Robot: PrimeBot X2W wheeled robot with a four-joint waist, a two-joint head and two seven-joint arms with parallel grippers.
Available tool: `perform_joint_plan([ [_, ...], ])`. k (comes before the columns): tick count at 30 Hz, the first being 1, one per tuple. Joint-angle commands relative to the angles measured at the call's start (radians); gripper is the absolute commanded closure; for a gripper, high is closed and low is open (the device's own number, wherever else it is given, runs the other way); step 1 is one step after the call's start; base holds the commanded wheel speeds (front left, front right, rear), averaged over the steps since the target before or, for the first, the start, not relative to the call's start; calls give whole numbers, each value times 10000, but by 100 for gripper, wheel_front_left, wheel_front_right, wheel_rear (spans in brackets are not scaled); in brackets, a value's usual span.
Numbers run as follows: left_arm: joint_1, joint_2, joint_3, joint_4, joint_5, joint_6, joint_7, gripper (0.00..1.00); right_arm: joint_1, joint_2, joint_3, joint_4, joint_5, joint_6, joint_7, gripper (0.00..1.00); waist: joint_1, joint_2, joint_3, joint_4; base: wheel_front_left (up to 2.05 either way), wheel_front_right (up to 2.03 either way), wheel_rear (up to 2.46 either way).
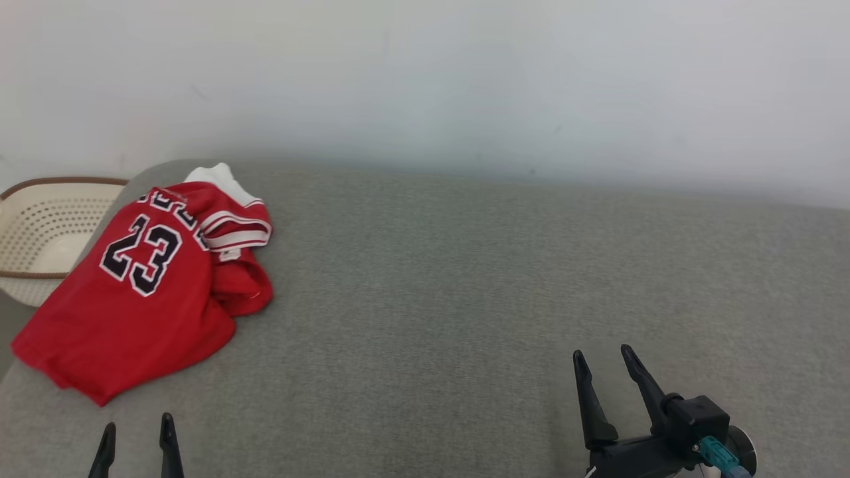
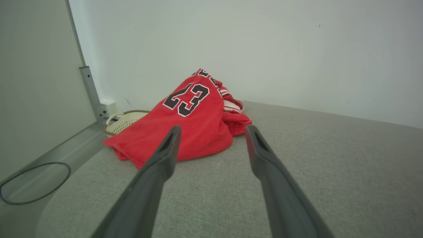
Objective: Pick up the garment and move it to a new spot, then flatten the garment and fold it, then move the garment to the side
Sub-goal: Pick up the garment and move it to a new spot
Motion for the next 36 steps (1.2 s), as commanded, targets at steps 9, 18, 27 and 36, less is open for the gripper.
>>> perform_joint_plan([
  [9,170,1,134,197,51,99,-25,0,179,4,133,-494,67,0,-40,0,0,0,-161,1344,0,0,0],
  [18,202,3,315,320,64,163,-25,0,286,3,260,-746,143,0,-38,0,0,0,-233,2055,0,0,0],
  [27,179,32,402,417,101,171,-25,0,372,1,358,-835,226,0,-38,0,0,0,-282,2514,0,0,0],
  [36,166,53,454,361,80,136,-25,0,372,1,398,-776,353,0,-38,0,0,0,-376,2836,0,0,0],
])
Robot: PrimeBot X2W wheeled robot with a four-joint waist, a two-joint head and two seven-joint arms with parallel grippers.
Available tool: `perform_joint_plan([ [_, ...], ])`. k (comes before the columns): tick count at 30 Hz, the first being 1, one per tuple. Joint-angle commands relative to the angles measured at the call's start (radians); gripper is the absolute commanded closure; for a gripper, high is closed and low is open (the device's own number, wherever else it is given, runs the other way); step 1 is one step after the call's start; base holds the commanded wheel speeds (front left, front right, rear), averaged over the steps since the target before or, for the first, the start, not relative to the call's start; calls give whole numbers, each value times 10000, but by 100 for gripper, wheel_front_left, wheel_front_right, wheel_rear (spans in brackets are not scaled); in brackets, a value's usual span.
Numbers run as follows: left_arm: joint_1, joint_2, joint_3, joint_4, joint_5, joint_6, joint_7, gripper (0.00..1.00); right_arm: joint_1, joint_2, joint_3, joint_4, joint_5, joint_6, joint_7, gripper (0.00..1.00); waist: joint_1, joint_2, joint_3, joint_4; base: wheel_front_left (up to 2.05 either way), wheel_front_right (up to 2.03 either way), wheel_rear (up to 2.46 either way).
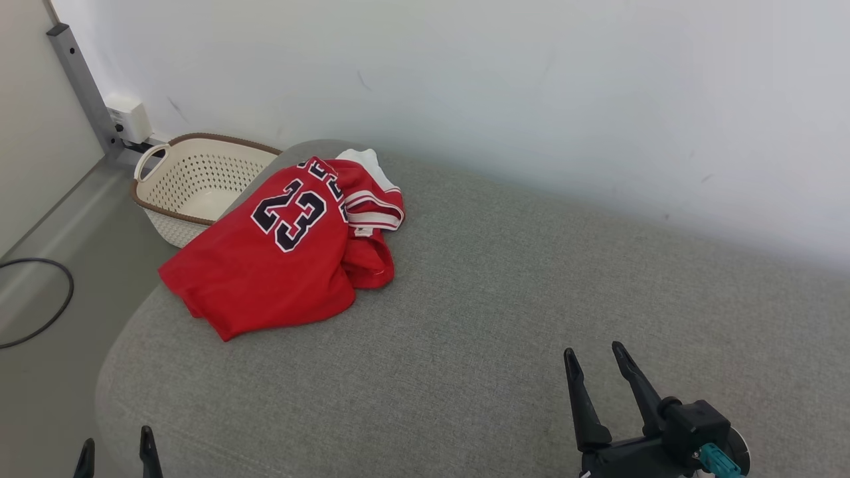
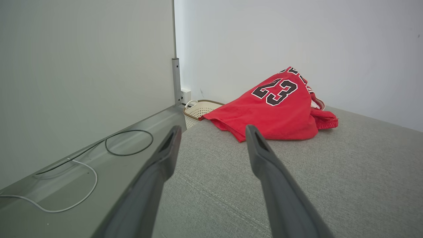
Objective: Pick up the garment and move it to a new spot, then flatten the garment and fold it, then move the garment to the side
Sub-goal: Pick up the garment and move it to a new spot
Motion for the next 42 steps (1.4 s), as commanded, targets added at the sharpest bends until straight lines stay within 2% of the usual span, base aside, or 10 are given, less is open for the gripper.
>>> perform_joint_plan([
  [1,95,29,17,6,33,-38,-25,0,35,1,21,44,58,0,-37,0,0,0,-23,32,0,0,0],
  [10,14,34,65,-44,-86,-71,-25,0,-21,-1,124,103,126,0,-37,0,0,0,-17,-50,0,0,0],
  [18,-853,395,91,45,-303,-423,-25,0,-145,-1,252,370,265,0,-37,0,0,0,135,-647,0,0,0],
  [23,-1890,918,47,373,-498,-781,-7,0,-302,-2,475,520,436,0,-37,0,0,0,309,-1226,0,0,0],
  [29,-3398,1539,71,1169,-840,-1097,308,0,-682,-4,494,580,77,0,146,0,0,0,757,-1997,0,0,0],
  [35,-4852,2240,72,2401,-1317,-1391,785,0,-1046,-4,631,225,114,0,427,0,0,0,1379,-2782,0,0,0],
  [42,-6429,3171,-393,4070,-1931,-1632,1298,0,-1366,-5,751,-139,32,0,535,0,0,0,2130,-3554,0,0,0],
])
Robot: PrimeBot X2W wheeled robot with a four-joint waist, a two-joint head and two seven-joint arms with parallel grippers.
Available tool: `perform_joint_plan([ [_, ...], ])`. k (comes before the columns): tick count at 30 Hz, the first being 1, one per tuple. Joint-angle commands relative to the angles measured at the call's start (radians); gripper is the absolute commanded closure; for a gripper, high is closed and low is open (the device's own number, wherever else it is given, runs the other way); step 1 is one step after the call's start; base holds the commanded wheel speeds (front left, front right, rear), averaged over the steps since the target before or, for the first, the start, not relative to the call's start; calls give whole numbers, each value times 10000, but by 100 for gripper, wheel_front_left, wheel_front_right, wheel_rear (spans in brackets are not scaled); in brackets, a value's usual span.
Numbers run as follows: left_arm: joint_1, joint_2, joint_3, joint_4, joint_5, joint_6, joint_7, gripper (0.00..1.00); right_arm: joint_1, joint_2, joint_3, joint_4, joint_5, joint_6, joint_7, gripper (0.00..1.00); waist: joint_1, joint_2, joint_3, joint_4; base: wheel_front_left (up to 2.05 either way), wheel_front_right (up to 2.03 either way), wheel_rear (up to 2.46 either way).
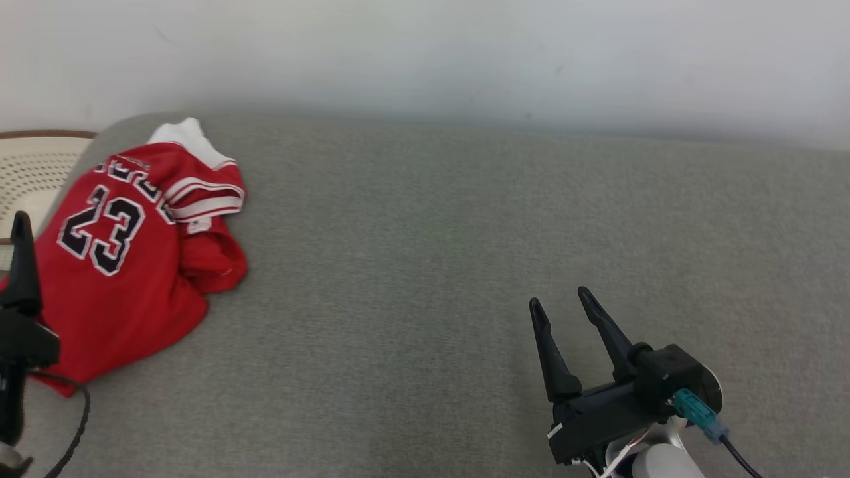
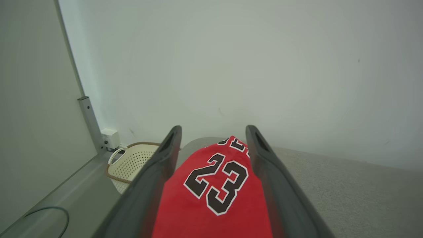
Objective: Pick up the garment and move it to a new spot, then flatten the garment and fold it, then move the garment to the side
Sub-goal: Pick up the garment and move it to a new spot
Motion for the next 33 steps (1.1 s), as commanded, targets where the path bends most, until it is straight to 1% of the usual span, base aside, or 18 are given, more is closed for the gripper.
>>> perform_joint_plan([
  [1,-407,321,-208,370,-46,-42,91,0,-149,-11,44,-88,-85,0,32,0,-1,-1,773,-776,0,0,0],
  [4,-915,663,-453,988,-286,-62,165,0,-282,-10,115,-205,-65,0,18,0,-1,-1,1026,-1085,0,0,0],
  [7,-1213,780,-672,1436,-548,-75,310,0,-354,-10,141,-263,-57,0,-14,0,-1,-1,1167,-1269,0,0,0],
  [14,-2020,1732,-2008,2599,-1636,-78,825,0,-502,-8,178,-381,10,0,-122,0,-1,-1,1684,-1823,0,0,0],
  [19,-2456,2261,-2828,3245,-2314,-80,1048,0,-578,-7,179,-387,81,0,-207,0,-1,-1,2019,-2114,0,0,0],
  [21,-2577,2473,-3160,3479,-2405,-79,1120,0,-653,-8,204,-378,116,0,-259,0,-1,-1,2148,-2225,0,0,0],
  [27,-2914,2896,-3776,4333,-3009,-80,1394,0,-757,-7,252,-311,186,0,-365,0,-1,-1,2489,-2556,0,0,0],
  [33,-3118,3216,-4139,4927,-3657,-80,1577,0,-862,-7,293,-227,259,0,-449,0,-1,-1,2721,-2870,0,0,0],
])
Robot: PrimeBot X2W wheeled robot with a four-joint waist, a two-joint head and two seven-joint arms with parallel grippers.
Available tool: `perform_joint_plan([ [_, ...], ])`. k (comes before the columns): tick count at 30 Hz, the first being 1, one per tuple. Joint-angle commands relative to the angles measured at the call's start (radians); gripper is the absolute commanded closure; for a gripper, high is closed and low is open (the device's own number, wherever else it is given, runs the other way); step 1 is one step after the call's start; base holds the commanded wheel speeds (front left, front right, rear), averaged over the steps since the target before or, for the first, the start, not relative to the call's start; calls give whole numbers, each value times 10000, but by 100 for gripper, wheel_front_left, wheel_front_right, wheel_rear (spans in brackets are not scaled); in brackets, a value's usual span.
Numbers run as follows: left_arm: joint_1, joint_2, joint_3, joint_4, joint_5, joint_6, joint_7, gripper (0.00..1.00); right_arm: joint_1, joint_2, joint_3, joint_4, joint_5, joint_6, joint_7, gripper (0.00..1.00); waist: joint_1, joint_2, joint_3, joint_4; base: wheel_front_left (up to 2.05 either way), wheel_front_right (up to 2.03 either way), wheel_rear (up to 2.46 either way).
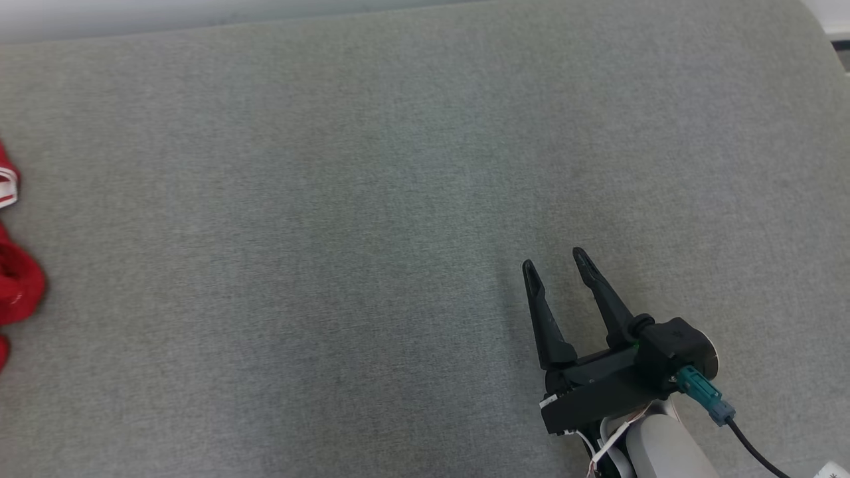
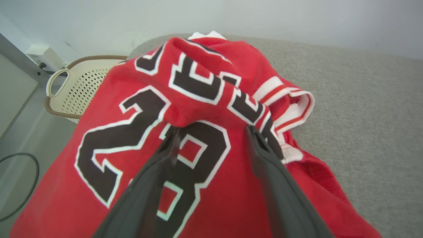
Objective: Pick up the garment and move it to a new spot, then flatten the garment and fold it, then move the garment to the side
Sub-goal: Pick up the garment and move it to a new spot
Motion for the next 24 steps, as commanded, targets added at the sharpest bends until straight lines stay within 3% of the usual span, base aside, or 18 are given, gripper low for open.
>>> perform_joint_plan([
  [1,-40,131,-95,177,-103,4,20,0,-119,-1,6,38,32,0,-67,0,-1,-2,174,-196,0,0,0],
  [5,-155,244,-357,729,-209,4,253,0,-127,-1,-17,67,15,0,-93,0,-1,-2,209,-266,0,0,0],
  [6,-204,240,-413,875,-203,4,271,30,-124,-2,-23,70,7,0,-98,0,-1,-2,204,-268,0,0,0],
  [7,-253,226,-487,965,-187,4,268,76,-120,-2,-28,75,-5,0,-105,0,-1,-2,198,-263,0,0,0],
  [8,-298,212,-555,1031,-174,4,208,100,-113,-1,-33,84,-20,0,-111,0,-1,-2,183,-253,0,0,0],
  [24,-865,96,-1479,1199,-312,3,-762,100,-80,-2,-41,286,-59,0,-136,0,-1,-2,-86,196,0,0,0],
])
